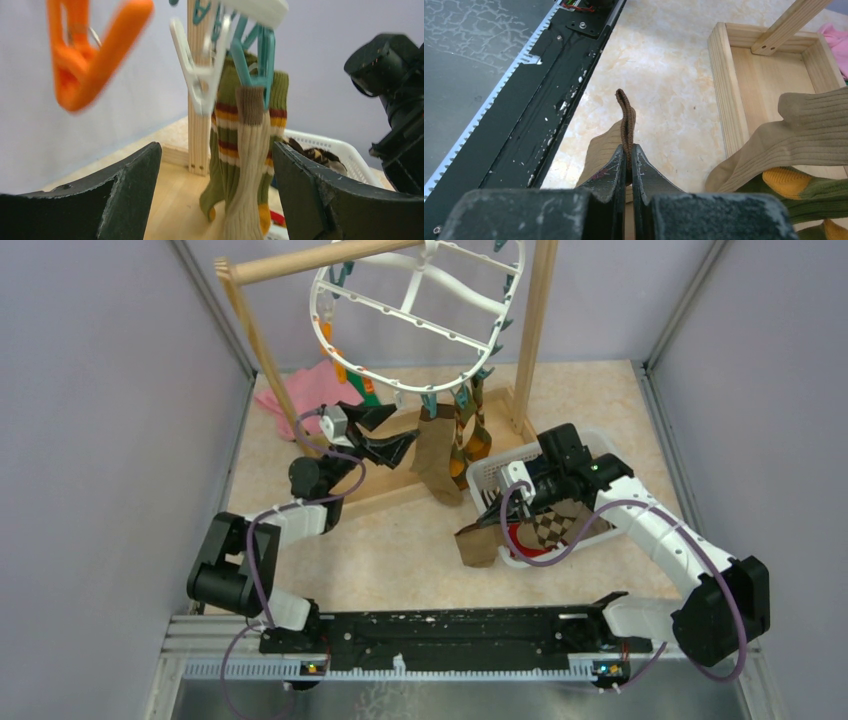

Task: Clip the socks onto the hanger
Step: Open the clamp at the hanger.

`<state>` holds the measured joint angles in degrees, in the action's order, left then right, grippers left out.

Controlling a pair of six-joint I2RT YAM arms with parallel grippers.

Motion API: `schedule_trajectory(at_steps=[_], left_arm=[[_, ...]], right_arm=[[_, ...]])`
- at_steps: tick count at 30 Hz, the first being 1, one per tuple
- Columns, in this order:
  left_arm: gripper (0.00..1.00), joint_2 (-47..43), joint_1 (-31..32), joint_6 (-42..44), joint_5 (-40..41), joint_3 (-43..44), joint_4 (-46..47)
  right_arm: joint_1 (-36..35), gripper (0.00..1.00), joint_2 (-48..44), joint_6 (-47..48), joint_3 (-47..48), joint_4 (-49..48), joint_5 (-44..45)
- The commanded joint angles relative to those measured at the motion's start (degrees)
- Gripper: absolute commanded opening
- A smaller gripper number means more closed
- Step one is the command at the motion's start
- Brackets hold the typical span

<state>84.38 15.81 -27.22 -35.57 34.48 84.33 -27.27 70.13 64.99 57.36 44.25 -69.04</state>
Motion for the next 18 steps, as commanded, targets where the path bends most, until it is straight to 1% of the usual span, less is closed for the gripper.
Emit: schedule_trajectory(at_steps=[1, 8, 14, 18], left_arm=[[0.88, -2.30, 1.57, 3.99, 0.48, -4.91, 18.37], [0.88, -7.98, 2.88, 13.07, 1.19, -9.45, 18.32], [0.88, -9.14, 3.55, 15.26, 1.00, -7.74, 18.32], [0.86, -8.76, 4.02, 15.42, 1.88, -5.71, 18.32]], right_arm=[[-1.12, 0.00, -1.35, 1.72, 0.94, 0.83, -2.02], [-1.11, 0.00, -1.32, 1.81, 0.95, 0.84, -2.11], [-1.11, 0.00, -1.32, 1.87, 0.92, 0.84, -2.13], [-1.12, 0.00, -1.42, 1.88, 0.94, 0.85, -2.06]])
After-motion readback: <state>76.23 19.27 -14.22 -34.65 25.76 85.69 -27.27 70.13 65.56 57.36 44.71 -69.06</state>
